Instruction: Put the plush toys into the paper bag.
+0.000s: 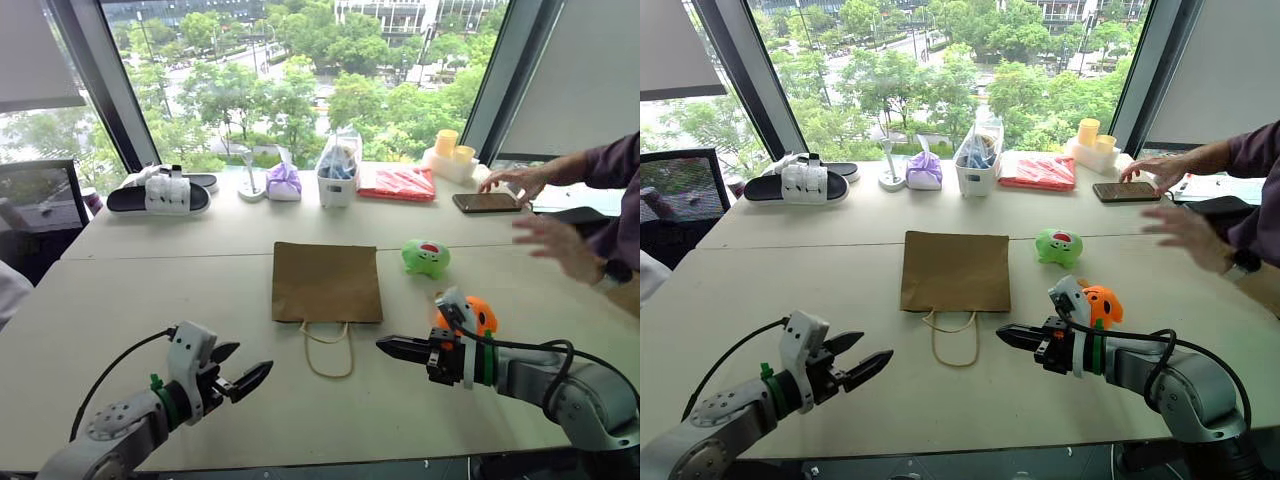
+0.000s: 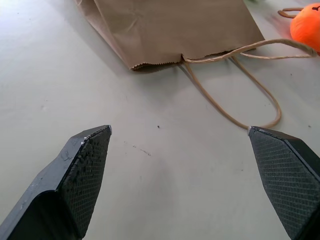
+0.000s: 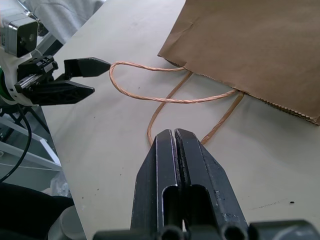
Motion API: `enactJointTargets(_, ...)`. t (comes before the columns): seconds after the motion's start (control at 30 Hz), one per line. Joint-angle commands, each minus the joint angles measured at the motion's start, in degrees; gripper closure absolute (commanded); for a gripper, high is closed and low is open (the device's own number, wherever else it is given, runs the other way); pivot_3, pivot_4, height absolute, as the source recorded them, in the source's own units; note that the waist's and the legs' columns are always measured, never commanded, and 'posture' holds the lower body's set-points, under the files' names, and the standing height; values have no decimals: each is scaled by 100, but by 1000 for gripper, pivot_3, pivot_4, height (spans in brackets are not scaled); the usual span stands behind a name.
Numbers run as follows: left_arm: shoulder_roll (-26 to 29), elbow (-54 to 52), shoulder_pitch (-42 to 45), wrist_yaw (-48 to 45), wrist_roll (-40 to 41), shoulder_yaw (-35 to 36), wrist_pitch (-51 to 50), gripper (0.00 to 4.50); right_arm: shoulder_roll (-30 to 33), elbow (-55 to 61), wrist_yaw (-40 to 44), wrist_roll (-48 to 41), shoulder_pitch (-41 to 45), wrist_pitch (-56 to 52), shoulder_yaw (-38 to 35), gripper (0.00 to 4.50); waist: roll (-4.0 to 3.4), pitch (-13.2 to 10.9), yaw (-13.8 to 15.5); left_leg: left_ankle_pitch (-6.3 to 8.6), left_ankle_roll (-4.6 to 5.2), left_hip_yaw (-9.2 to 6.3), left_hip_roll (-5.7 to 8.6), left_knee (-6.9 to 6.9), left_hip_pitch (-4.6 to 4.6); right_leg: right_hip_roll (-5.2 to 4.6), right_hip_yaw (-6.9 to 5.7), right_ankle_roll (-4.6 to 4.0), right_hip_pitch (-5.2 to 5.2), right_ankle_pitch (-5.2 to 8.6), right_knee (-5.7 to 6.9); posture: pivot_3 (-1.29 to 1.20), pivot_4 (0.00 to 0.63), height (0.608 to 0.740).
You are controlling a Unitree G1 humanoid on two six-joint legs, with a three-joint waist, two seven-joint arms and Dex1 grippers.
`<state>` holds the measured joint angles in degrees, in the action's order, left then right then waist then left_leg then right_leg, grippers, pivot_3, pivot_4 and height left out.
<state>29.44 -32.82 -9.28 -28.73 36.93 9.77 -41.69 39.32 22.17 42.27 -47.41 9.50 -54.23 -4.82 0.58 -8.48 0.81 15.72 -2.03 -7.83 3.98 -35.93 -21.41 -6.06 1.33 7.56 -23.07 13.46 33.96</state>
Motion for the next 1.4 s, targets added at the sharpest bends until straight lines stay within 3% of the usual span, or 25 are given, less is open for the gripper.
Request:
enactJointTargets(0.03,78,-67,131,-145,106,60,88,0,-69,176,-46,24,-29,129,-26,4491,1,0,-3,0,0,1,0,0,0,0,0,0,0,0,0,0,150,740)
enactJointTargets(1.2,146,154,409,-338,177,-163,61,0,-133,249,-155,157,-309,314,-50,4491,0,0,-4,0,0,1,0,0,1,0,1,0,0,0,0,0,150,740)
enactJointTargets(1.27,351,211,499,-557,-96,-223,341,0,-74,225,-133,181,-281,295,-53,4491,0,0,-3,0,0,1,0,0,0,0,1,0,0,0,0,0,150,740)
enactJointTargets(1.4,1425,452,1112,-1570,-1315,-858,1555,0,108,315,-142,-18,-215,110,-341,4491,0,-3,16,0,-1,6,1,-2,-2,3,-3,-4,0,2,1,0,150,740)
